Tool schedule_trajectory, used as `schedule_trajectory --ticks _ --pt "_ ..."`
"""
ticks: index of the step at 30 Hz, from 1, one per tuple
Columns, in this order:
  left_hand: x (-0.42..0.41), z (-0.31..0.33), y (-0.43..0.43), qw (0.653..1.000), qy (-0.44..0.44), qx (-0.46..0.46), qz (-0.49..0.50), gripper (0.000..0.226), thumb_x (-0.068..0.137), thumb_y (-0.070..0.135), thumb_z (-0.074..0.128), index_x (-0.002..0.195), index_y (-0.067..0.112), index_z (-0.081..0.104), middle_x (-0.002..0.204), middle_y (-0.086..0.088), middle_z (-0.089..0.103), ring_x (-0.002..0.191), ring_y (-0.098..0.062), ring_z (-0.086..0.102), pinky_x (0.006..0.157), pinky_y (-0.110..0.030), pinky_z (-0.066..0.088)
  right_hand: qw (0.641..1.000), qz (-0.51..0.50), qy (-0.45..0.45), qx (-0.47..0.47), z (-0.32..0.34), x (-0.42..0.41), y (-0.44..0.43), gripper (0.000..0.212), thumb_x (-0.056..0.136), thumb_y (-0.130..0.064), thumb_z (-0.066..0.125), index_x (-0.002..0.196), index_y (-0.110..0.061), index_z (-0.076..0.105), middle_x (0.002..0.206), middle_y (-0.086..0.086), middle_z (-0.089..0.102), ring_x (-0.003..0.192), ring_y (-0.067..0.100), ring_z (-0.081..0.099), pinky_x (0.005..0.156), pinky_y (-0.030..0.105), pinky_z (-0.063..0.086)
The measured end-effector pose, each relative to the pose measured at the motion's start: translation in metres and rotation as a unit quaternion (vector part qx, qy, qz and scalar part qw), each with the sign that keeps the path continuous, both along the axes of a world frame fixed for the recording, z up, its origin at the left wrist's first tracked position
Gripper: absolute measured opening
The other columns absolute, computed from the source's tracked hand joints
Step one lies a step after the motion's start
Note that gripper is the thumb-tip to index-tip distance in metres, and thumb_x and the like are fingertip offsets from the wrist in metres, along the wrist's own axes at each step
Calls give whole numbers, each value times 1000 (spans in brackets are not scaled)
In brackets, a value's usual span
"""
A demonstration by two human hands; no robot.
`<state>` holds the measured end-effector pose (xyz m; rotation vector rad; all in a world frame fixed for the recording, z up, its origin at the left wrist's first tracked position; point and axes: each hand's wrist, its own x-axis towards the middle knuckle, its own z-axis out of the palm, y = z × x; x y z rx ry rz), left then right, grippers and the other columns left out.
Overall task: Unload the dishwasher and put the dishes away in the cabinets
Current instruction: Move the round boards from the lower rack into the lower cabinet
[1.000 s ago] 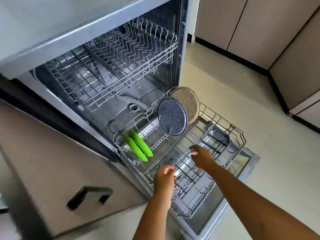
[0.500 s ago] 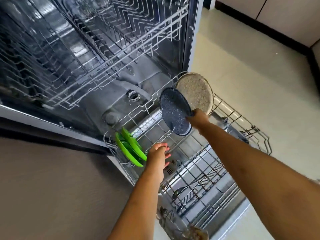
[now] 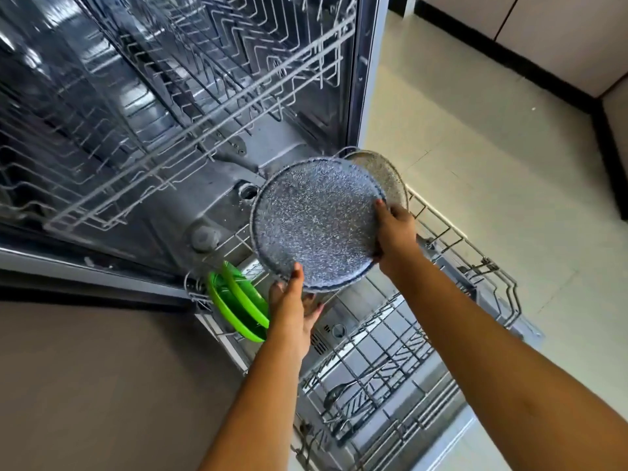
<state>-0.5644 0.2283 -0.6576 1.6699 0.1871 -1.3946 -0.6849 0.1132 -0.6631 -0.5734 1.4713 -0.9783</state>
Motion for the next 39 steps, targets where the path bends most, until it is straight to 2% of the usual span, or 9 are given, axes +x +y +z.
schedule_trajectory --ticks 4,10,14,18,25,29,32,35,39 --pt "12 -1 -7 986 9 -39 161 48 89 10 60 132 11 39 133 -12 48 119 -28 50 95 -45 48 983 174 53 34 -27 -5 -3 24 98 -26 47 88 -8 60 79 7 54 71 18 48 64 29 41" --pt "22 -7 0 976 -26 -56 207 53 90 2 56 136 21 37 127 -3 50 115 -22 51 95 -46 45 917 82 383 75 -59 -32 -41 63 87 -25 60 141 -10 31 135 18 43 119 35 48 102 43 42" --pt "31 -12 8 967 -22 -54 247 49 91 1 55 134 19 39 125 -3 50 114 -21 51 88 -42 45 935 151 313 75 -69 -35 -48 51 86 -24 61 130 -9 42 118 18 57 88 25 52 69 31 42" --pt "37 -14 15 960 -8 -51 275 53 91 1 54 138 17 36 134 -7 48 120 -24 51 86 -40 47 928 128 348 34 -64 -30 -47 23 85 -18 57 107 -16 53 103 13 57 86 24 51 67 29 36" --pt "33 -9 36 964 37 -63 257 44 93 3 51 136 10 40 126 -10 54 117 -22 54 96 -40 47 935 2 316 -163 -24 -39 -11 20 91 -20 55 108 -12 49 85 -1 51 67 11 44 57 21 38" --pt "19 -1 57 968 51 -74 235 45 94 1 49 136 10 37 126 -11 54 119 -24 54 84 -38 48 934 -100 294 -174 2 -59 17 29 94 -29 53 113 -6 52 91 -6 52 79 8 48 72 22 40" --pt "10 -5 81 976 54 -71 197 55 94 2 49 143 16 29 132 -9 51 128 -26 46 100 -47 42 959 -63 260 -89 9 -69 52 32 96 -30 51 118 -7 53 103 -4 51 95 12 48 80 19 37" --pt "0 -13 118 984 61 -69 152 66 91 5 54 146 26 24 147 -8 39 135 -30 36 108 -55 32 969 -4 245 -28 0 -75 101 38 93 -40 53 119 -14 56 108 0 58 102 22 55 93 35 46" --pt "-22 -7 190 980 94 -78 158 40 95 4 48 132 15 37 135 -10 49 109 -27 56 81 -46 49 973 38 224 39 -9 -88 181 50 88 -51 55 124 -17 57 114 7 61 100 26 59 91 39 49"
